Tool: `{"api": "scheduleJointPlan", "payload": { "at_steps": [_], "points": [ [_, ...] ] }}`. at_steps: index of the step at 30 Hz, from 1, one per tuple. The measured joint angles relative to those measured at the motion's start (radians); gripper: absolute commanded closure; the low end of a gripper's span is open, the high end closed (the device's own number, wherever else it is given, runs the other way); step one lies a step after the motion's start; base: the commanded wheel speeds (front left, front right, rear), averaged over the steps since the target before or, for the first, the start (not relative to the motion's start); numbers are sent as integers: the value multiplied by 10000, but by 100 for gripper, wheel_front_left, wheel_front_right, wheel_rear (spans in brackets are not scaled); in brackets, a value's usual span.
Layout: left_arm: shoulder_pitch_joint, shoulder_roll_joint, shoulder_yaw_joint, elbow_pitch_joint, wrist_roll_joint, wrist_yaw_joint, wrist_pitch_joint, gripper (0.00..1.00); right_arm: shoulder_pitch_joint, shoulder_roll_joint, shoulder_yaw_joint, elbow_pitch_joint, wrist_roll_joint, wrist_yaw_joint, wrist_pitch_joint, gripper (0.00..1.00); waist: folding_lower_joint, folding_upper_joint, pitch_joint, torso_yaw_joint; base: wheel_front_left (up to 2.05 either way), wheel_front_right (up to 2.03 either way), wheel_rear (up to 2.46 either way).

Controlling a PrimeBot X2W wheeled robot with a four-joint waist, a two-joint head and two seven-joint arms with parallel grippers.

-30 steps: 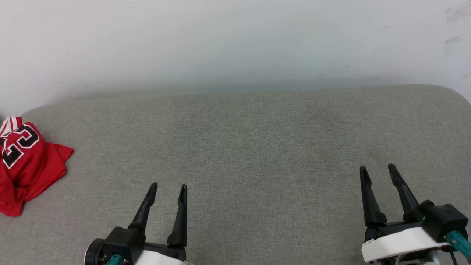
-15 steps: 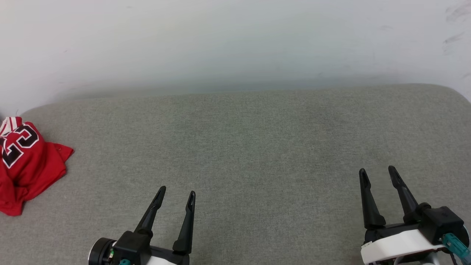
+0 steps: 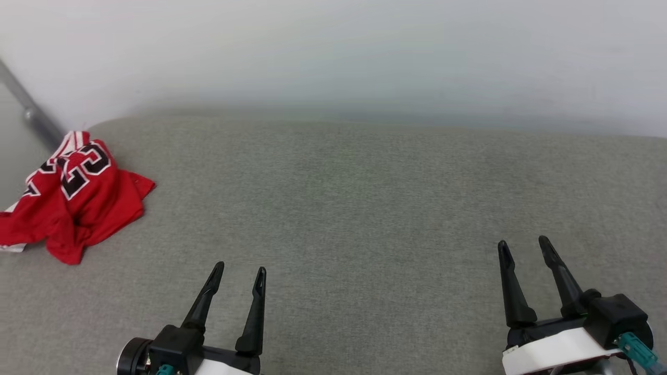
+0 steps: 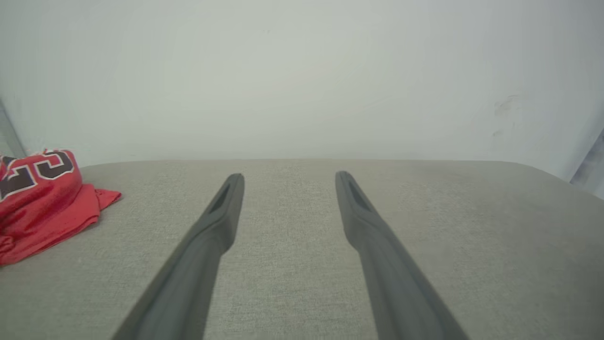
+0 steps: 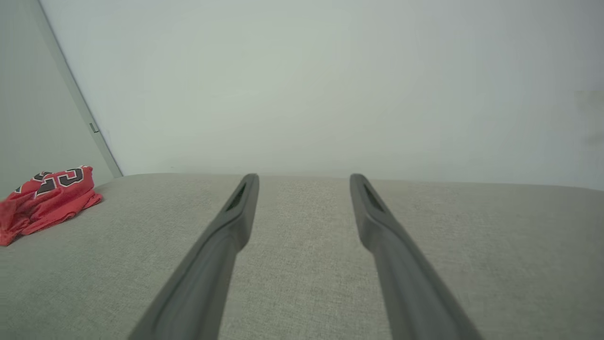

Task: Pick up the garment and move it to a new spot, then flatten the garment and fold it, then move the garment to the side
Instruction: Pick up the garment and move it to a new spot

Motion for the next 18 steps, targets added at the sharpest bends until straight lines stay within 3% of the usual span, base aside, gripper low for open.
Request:
{"api": "scheduleJointPlan", "payload": {
  "at_steps": [18],
  "points": [
    [264,2,280,-19,362,-82,0,0,111,2,594,151,288,0,0,0,0,0,-130,2560,0,0,0]
  ]
}}
